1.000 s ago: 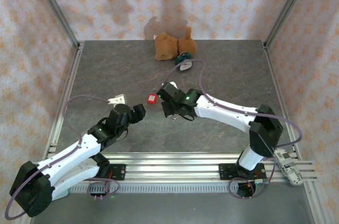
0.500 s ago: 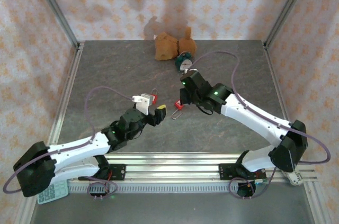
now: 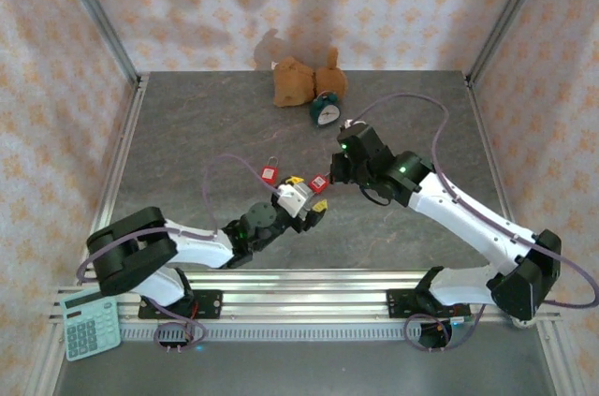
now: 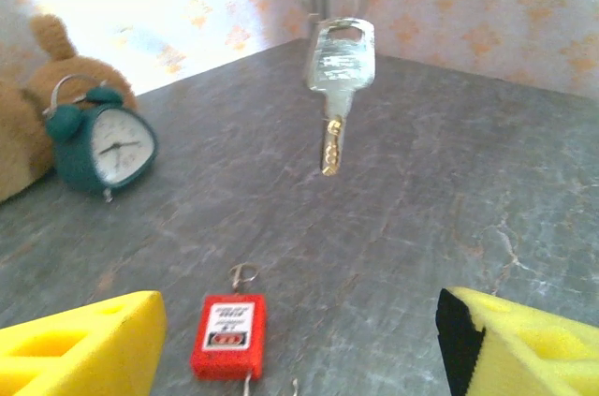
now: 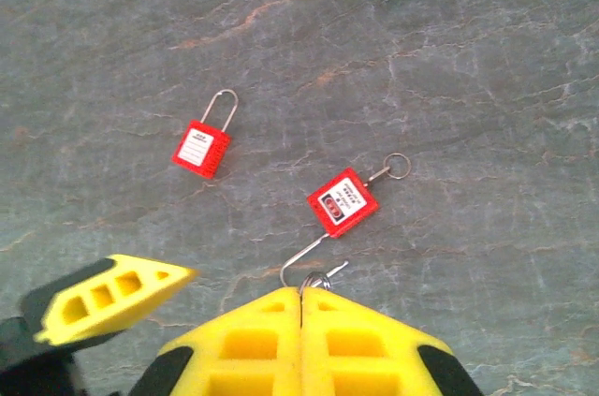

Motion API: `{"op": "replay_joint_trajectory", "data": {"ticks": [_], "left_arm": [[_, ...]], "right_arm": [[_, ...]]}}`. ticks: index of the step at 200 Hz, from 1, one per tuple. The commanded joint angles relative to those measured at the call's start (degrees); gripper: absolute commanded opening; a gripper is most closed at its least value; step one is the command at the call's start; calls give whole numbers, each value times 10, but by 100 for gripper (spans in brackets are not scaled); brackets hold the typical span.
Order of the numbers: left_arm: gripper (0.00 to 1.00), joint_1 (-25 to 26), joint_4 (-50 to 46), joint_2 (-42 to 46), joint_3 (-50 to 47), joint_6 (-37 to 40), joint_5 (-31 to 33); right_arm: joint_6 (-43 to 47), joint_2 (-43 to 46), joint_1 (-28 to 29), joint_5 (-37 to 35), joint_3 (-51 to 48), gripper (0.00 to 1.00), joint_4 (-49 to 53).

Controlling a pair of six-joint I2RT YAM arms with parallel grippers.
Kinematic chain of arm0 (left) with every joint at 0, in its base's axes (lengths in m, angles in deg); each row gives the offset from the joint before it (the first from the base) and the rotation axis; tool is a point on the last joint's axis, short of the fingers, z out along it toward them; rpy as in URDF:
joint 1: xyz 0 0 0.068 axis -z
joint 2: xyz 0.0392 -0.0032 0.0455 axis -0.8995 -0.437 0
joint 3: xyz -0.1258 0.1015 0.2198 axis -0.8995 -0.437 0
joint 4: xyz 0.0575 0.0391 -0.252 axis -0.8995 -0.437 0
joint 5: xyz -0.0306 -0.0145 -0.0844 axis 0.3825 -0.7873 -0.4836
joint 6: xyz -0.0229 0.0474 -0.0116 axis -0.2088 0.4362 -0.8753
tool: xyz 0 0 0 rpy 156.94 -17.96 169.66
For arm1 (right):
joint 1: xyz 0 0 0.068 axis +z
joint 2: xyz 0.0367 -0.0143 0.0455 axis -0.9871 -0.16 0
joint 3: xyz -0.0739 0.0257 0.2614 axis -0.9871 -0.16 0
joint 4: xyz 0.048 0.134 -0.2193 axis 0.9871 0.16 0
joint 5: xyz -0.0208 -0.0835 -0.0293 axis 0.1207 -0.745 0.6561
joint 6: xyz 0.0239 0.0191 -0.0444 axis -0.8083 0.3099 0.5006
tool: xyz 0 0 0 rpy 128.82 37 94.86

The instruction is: Unlock with the key

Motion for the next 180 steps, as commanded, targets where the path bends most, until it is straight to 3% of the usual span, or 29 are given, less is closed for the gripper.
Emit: {"op": "replay_joint_trajectory", "data": {"ticks": [1,20,73,103,180], "left_arm": [[75,1,141,-42,24,53,-12],[71,1,193,-86,32,59,-5],[64,0,193,-115,59,51,-7],[53,0,193,-120,63,49,-10],[47,0,193,-137,74,41,2]], "right_arm": [[-25,22,-3,16,-12,0,-16],[-34,34,-3,27,-22,0,-25],[-52,52,-3,65,-47,0,-51],[-54,55,-3,71,-51,0,-60],[-58,67,-3,88,-59,0,-71]]}}
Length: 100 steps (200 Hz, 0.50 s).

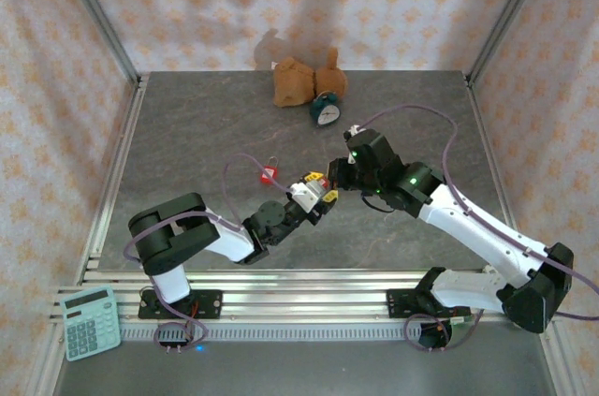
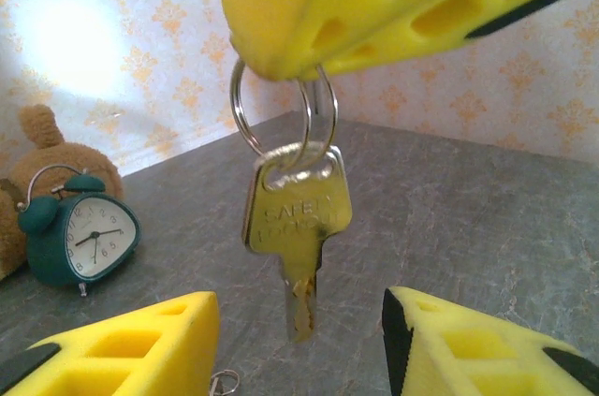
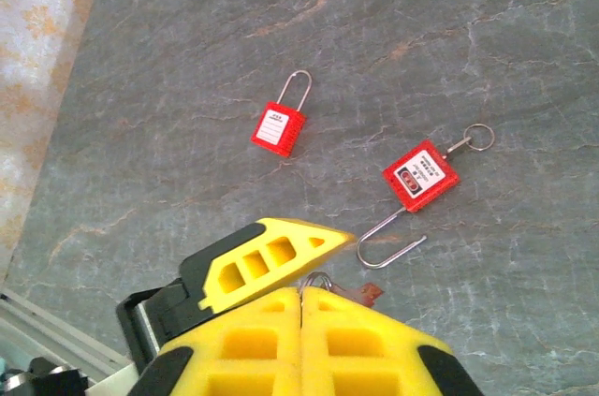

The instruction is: Unlock with the key

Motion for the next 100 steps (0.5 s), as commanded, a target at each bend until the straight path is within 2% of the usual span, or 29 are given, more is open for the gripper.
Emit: {"op": "replay_joint_trajectory", "data": {"ticks": [1,27,64,100], "left_arm": [[47,0,27,-9,19,1,9],[41,0,27,-9,22,-5,7],[24,0,28,-8,20,-8,6],[20,0,27,-4,14,-14,8]], "right_arm": [[-8,16,-3,6,-9,0,-20],[-10,21,-3,4,-12,0,-20],[-9,25,-3,-1,-17,0,-19],[-8,30,-3,-13,-18,0,-19]]}}
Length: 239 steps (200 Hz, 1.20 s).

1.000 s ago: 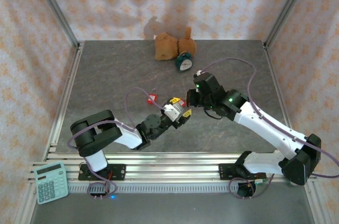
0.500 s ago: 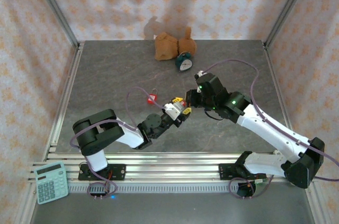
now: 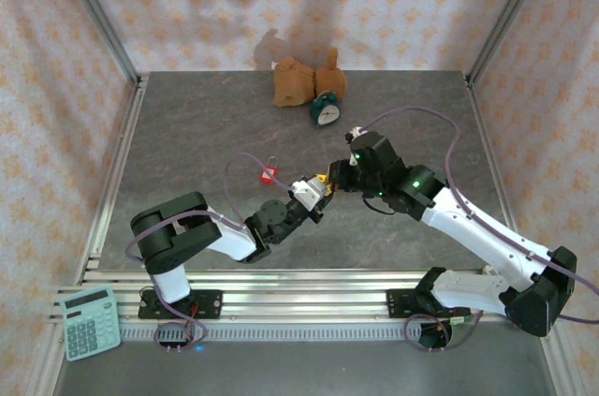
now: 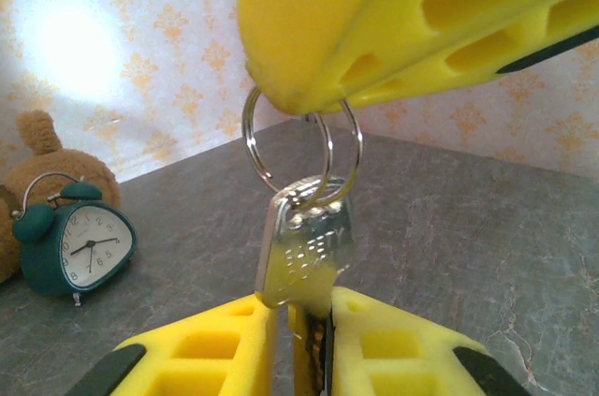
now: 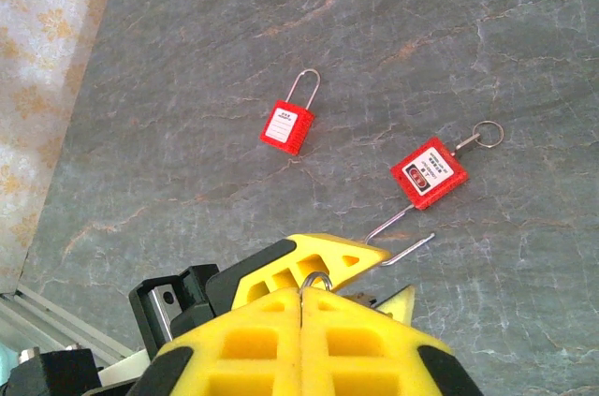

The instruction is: Unlock with the key

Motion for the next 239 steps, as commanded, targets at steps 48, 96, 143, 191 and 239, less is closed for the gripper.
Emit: {"op": "replay_joint_trajectory", "data": {"ticks": [48,96,143,191,239], "left_arm": [[17,0,25,2,1,-9,1],[9,0,25,2,-1,-11,-1],[0,0,26,5,-4,-10,-2],[0,0,25,8,-7,-6,-7],[0,-28,2,46,-29,-46,-62]], "right_arm": [[-9,24,-3,-28,-11,0,-11],[-8,28,-3,-37,-12,0,-8],[-9,27,-3,-39,-15,0,-12],[-9,27,-3,-44,-21,0,-14],[13,27,-7,-46,-33,0,-29]]}}
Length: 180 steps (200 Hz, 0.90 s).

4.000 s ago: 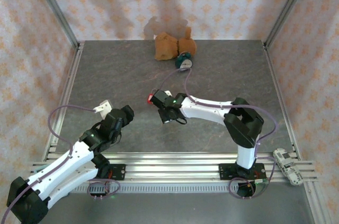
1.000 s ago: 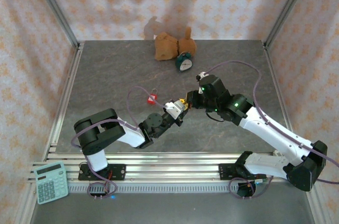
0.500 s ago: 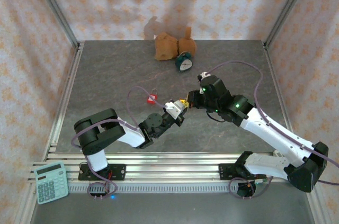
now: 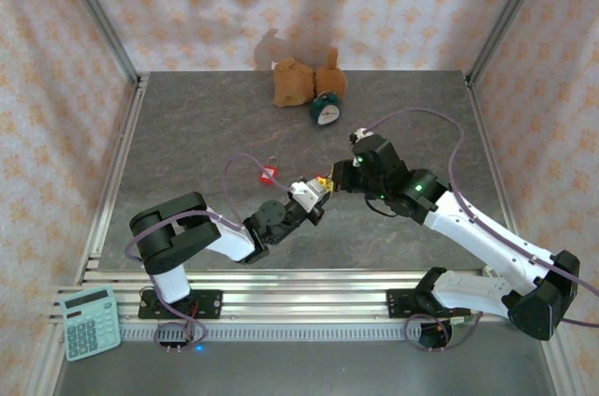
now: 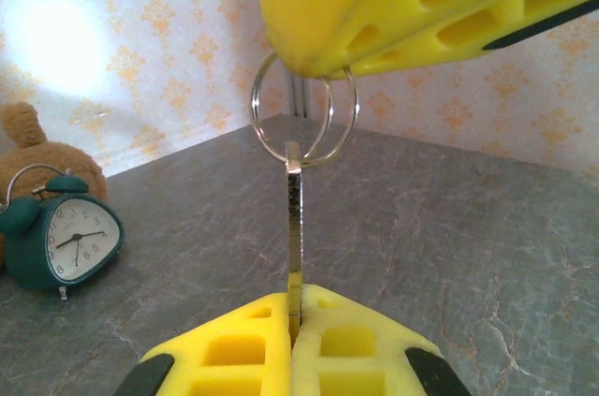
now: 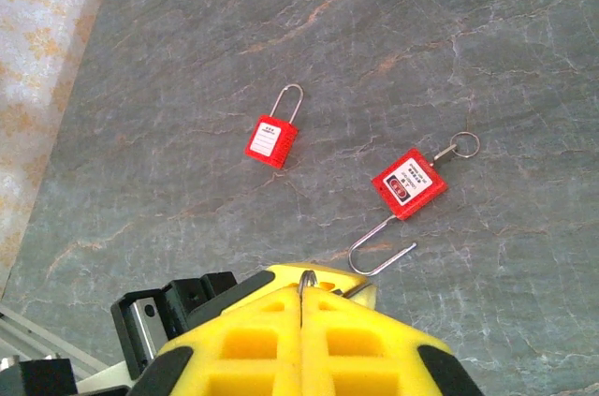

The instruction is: Unlock with the key

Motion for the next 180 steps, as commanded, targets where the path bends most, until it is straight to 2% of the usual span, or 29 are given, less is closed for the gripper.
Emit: {"op": "replay_joint_trajectory", "data": {"ticks": [1,18,37,62,87,116,144,162,180], "left_arm": [[0,-23,-2,43,-15,-38,-39],[0,-48,-117,101,-8,-70,-83],[0,-54,-295,158,26,-39,-124],[0,-68,-477,206,72,-32,-173],[0,-108,-651,229,132,-48,-265],[0,-144,-857,216,232,-25,-378],[0,-175,-963,183,299,-25,-486],[0,-184,-987,164,319,-28,-533],[0,-191,-982,147,325,-40,-574]], "right_arm": [[16,13,-6,-18,-12,0,-16],[29,17,-16,-16,-16,0,-23],[37,23,-35,2,-23,0,-37],[42,24,-57,28,-30,14,-53],[58,35,-72,38,-40,17,-64],[69,73,-118,137,-102,18,-153],[46,111,-153,259,-190,28,-302],[37,112,-156,321,-223,38,-367],[45,97,-157,363,-224,43,-385]]}}
